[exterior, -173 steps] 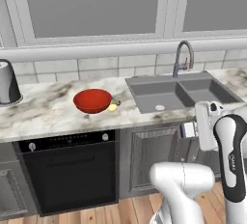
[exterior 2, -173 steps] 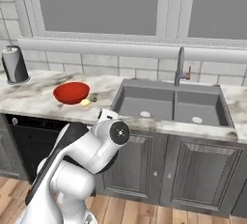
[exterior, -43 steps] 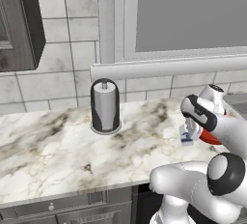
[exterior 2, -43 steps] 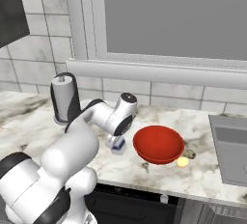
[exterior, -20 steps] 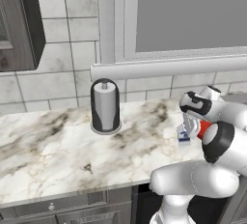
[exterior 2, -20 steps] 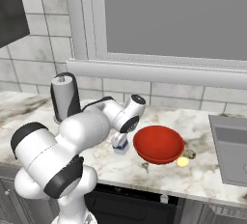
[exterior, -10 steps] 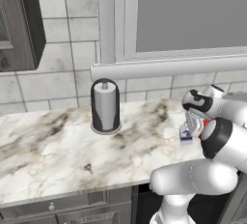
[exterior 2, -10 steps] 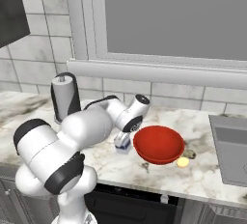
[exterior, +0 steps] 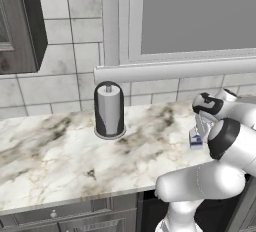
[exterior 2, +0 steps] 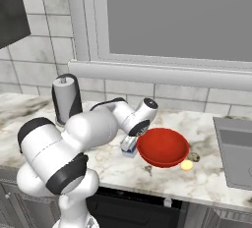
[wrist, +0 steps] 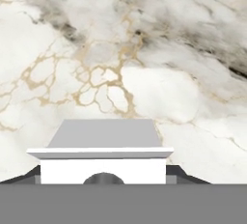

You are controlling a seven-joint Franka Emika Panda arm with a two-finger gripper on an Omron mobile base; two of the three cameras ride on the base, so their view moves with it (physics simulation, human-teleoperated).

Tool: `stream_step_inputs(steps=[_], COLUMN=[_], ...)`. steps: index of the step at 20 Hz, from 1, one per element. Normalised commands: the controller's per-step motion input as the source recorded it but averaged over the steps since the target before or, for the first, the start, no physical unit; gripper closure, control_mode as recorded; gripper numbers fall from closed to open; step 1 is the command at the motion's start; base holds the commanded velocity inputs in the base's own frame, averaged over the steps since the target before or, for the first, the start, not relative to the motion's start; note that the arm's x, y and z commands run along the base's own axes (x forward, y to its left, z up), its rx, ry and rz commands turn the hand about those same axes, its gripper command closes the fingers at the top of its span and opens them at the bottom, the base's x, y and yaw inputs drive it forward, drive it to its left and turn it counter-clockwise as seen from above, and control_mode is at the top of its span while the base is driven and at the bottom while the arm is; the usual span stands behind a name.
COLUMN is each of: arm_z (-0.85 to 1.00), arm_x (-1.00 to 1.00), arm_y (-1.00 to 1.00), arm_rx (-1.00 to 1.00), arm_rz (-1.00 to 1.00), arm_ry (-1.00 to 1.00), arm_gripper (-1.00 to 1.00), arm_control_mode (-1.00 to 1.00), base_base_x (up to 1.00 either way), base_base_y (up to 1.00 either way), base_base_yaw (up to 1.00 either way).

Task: Gather the eggs and milk located in the vicinity of the sink area and place them right next to the bowl.

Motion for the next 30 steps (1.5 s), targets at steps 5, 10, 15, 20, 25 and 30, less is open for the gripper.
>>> stream_step_inputs(steps=[5, 10, 15, 20, 25, 30], arm_z=[-0.2, -0.02, 0.06, 0.07, 0.0, 0.06], arm_x=[0.02, 0.0, 0.0, 0.0, 0.0, -0.09], arm_y=[0.0, 0.0, 0.0, 0.0, 0.0, 0.0], arm_rx=[0.0, 0.0, 0.0, 0.0, 0.0, 0.0], arm_rz=[0.0, 0.0, 0.0, 0.0, 0.0, 0.0], arm_ry=[-0.06, -0.01, 0.0, 0.0, 0.0, 0.0], arm_gripper=[-1.0, -1.0, -1.0, -1.0, -1.0, -1.0], arm_control_mode=[-1.0, -1.0, -1.0, -1.0, -1.0, -1.0], base_base_x=[0.0, 0.0, 0.0, 0.0, 0.0, 0.0], base_base_y=[0.0, 0.0, 0.0, 0.0, 0.0, 0.0], base_base_yaw=[0.0, 0.0, 0.0, 0.0, 0.0, 0.0])
